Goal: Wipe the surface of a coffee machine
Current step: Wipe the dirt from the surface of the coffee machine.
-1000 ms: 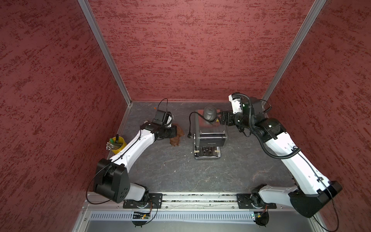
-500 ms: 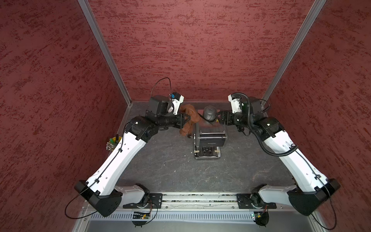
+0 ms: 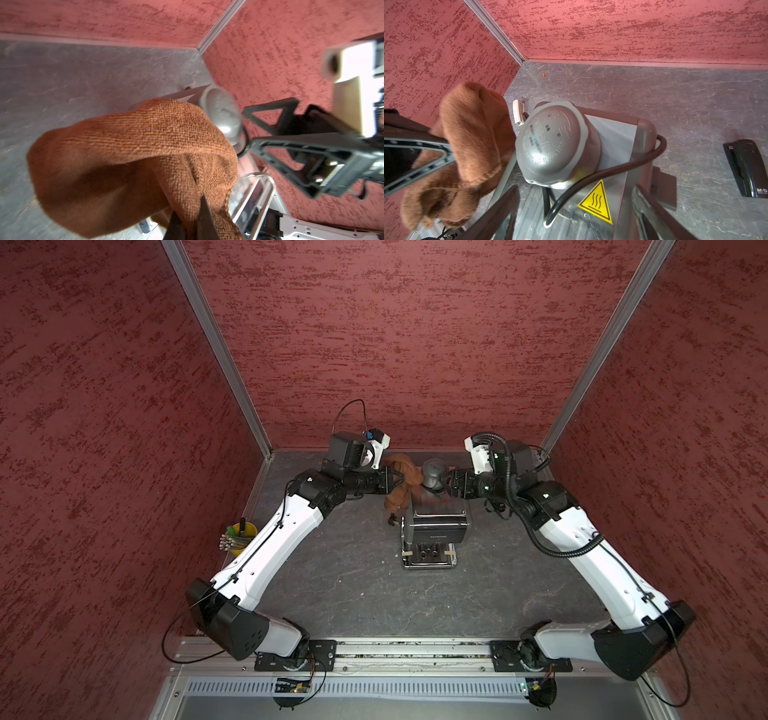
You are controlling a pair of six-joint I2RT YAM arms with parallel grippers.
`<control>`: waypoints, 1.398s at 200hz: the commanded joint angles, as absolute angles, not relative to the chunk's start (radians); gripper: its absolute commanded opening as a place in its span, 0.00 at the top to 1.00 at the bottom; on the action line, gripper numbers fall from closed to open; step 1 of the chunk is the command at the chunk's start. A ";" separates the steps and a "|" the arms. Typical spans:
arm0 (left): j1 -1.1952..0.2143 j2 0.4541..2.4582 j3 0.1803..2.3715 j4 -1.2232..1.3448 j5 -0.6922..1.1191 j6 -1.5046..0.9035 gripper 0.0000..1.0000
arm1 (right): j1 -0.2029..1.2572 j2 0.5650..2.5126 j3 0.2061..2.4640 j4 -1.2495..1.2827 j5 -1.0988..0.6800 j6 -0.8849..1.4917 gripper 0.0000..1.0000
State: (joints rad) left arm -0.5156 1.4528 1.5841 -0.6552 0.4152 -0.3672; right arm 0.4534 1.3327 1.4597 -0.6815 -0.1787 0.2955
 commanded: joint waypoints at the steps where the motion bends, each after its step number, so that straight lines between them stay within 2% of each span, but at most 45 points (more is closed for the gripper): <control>1: -0.518 1.491 1.649 -0.621 0.440 -0.357 1.00 | 0.448 1.312 1.446 -0.638 -0.161 0.312 0.15; 49: -0.523 1.580 1.700 -0.672 0.328 -0.358 1.00 | 0.447 1.339 1.458 -0.588 -0.200 0.292 0.17; 104: -0.542 1.517 1.509 -0.586 0.282 -0.443 1.00 | 0.455 1.448 1.603 -0.658 -0.215 0.201 0.17; 136: -0.563 1.459 1.425 -0.550 0.295 -0.477 1.00 | 0.466 1.519 1.662 -0.697 -0.220 0.170 0.22; 195: -0.561 1.338 1.241 -0.460 0.328 -0.573 1.00 | 0.489 1.512 1.616 -0.735 -0.216 0.143 0.20; 279: -0.435 1.508 1.354 -0.345 0.426 -0.612 1.00 | 0.499 1.554 1.641 -0.736 -0.224 0.134 0.20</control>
State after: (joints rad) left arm -0.4625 1.4582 1.3045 -0.4274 0.3611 -0.5915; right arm 0.4866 1.5253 1.6295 -0.6819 -0.2142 0.1490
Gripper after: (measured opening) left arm 0.083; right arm 0.804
